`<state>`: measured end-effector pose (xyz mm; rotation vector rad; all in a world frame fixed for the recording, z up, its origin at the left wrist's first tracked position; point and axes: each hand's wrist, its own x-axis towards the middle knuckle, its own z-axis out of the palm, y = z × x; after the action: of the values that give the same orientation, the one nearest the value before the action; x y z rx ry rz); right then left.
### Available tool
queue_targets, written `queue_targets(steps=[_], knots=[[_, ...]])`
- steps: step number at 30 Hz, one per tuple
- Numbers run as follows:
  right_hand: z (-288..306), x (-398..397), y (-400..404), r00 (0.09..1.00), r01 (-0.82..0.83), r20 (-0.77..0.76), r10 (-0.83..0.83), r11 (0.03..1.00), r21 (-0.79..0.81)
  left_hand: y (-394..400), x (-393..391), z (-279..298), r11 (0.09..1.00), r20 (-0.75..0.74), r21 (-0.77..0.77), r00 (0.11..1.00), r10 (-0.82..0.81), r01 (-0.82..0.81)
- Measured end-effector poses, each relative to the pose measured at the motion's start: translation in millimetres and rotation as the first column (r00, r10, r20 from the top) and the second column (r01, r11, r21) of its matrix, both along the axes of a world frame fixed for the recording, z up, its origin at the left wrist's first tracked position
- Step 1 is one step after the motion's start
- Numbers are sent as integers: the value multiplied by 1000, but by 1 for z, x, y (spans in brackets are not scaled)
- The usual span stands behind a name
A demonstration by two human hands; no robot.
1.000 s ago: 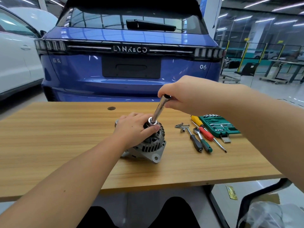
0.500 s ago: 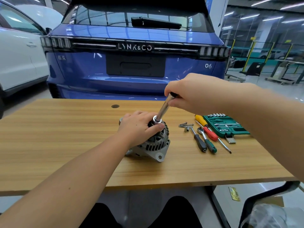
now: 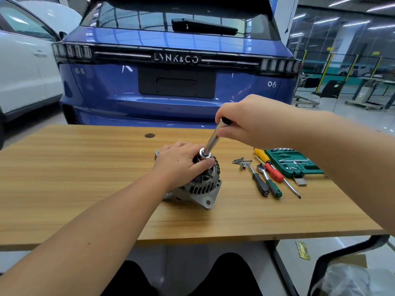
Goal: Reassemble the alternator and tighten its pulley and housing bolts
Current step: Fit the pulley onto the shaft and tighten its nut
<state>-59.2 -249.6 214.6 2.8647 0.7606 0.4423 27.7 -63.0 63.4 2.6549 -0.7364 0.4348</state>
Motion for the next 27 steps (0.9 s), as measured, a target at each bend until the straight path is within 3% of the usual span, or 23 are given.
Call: queue_targets(steps=[9,11,14,16,20,27], knots=[[-15,2,6,954,178,234,-187,982,62,-1,-2,1,1000,-3,-6,1000,9,-9],[-18,2,5,958,166,217,-185,981,101,0,-2,0,1000,-3,-17,1000,8,-8],[-19,-2,-4,1000,3,11,-6,965,261,1,-2,-2,1000,-4,-19,1000,4,-4],[-17,-4,-7,997,-62,-34,73,966,252,2,-2,-2,1000,-10,-19,1000,0,0],[-12,-1,-7,999,-33,-2,33,989,147,1,-1,-1,1000,-16,-21,1000,0,0],[-18,4,5,983,98,141,-119,984,150,0,-1,-2,999,-3,-30,1000,11,-11]])
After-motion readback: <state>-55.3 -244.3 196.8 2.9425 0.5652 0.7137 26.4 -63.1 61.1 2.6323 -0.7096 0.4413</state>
